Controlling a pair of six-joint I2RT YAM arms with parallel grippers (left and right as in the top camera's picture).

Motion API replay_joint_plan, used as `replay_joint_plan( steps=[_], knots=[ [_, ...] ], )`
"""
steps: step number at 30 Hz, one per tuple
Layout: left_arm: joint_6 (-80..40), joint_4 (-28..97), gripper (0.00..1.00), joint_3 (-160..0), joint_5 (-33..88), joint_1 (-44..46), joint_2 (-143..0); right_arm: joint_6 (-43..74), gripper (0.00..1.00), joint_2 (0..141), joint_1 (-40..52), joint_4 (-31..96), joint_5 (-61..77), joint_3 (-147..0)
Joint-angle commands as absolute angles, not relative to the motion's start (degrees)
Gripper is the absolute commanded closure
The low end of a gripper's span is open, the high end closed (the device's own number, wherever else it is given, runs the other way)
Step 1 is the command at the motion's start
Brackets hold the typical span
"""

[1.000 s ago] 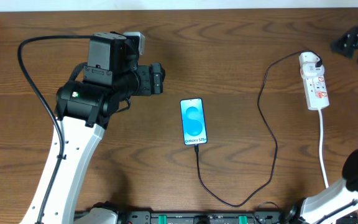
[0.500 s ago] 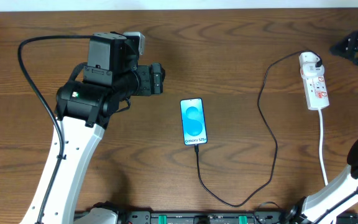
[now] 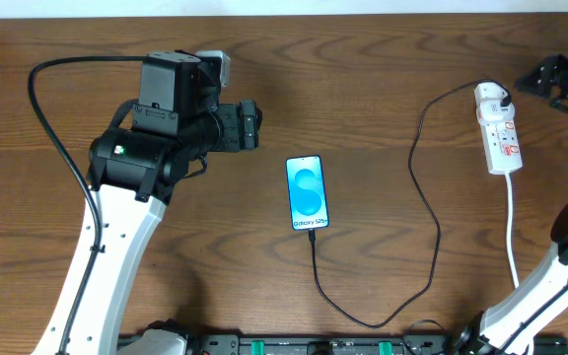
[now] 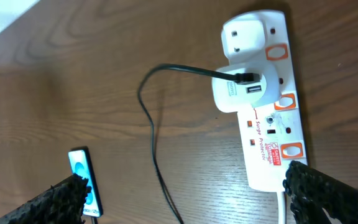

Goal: Plug charger to phone and switch on socket
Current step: 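Move the right gripper over the white power strip's socket switch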

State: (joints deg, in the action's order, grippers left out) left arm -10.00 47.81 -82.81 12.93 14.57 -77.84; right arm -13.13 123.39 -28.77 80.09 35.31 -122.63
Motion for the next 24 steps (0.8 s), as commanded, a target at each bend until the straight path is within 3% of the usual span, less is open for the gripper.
replay_joint_plan(
  steps=[1,24],
  knots=[
    [-8.8,48.0,0.13,-82.7,12.1,14.4,-77.5,-14.5,0.01,126.6,-27.9,80.1,35.1,-122.9],
    [-8.8,48.0,0.13,-82.7,12.1,14.4,-77.5,-16.7,0.01,133.4,-24.5,75.7,26.8,-122.9]
  ],
)
